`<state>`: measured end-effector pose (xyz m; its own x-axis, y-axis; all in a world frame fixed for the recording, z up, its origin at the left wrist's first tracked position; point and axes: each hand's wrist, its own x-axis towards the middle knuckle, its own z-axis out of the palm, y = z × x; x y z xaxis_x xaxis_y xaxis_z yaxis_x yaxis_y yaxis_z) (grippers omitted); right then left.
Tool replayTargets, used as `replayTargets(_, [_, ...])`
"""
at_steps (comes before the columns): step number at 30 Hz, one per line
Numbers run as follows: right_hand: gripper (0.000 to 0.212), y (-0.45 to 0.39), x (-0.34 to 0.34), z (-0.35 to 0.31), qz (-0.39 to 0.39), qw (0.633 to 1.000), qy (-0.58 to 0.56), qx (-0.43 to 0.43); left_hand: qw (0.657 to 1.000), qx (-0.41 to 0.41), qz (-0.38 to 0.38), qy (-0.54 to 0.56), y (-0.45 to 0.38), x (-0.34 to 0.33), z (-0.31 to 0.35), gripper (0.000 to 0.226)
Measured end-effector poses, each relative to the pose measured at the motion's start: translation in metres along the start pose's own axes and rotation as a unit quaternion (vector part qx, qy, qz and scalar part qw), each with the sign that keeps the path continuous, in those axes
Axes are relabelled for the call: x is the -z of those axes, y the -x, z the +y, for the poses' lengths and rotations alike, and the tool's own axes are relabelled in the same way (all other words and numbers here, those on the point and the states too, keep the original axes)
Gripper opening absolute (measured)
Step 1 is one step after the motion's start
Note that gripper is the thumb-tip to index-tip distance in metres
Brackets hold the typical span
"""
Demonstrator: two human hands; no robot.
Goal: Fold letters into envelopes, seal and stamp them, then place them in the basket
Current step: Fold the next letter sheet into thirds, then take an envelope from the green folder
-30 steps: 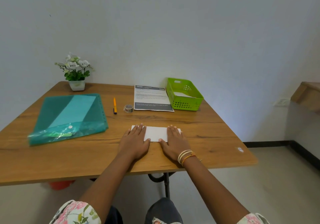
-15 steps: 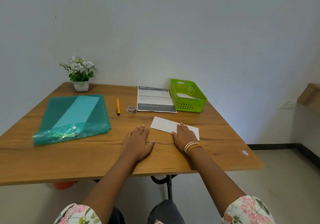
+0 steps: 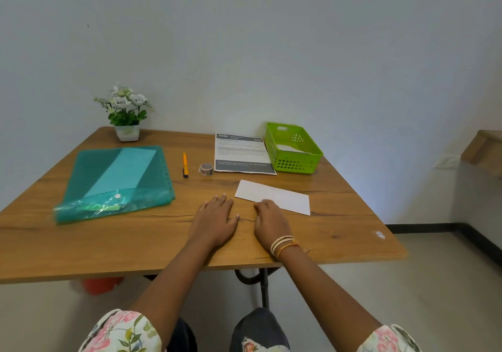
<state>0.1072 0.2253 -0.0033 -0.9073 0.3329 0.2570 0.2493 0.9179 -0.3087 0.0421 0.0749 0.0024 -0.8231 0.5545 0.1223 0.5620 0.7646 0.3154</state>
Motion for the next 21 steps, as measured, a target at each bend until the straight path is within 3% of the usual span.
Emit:
replayTargets(5, [0.041,0.011,-0.009,-0.029,0.020,0.999,-0.023,0.010,0.997,0.005,0.025,0.072,0.012,0.008,-0.006,0.048])
replayTargets(11, [0.049,0.005,-0.013,-0.060,0.003,0.995,0.046,-0.092,0.989,0.006,0.096,0.112,0.042,0.023,-0.043,0.031])
replayTargets(14, [0.049,0.000,-0.014,-0.080,0.011,0.997,0.074,-0.019,0.978,-0.007,0.204,0.029,0.054,0.032,-0.072,0.021])
replayTargets(17, [0.041,-0.005,-0.016,-0.113,0.020,0.997,-0.024,0.069,0.968,0.022,0.248,-0.016,0.056,0.041,-0.095,0.023])
replayTargets(21, [0.050,-0.032,-0.013,-0.164,-0.092,0.978,-0.152,0.110,0.956,0.052,0.289,-0.007,0.067,0.049,-0.113,0.026])
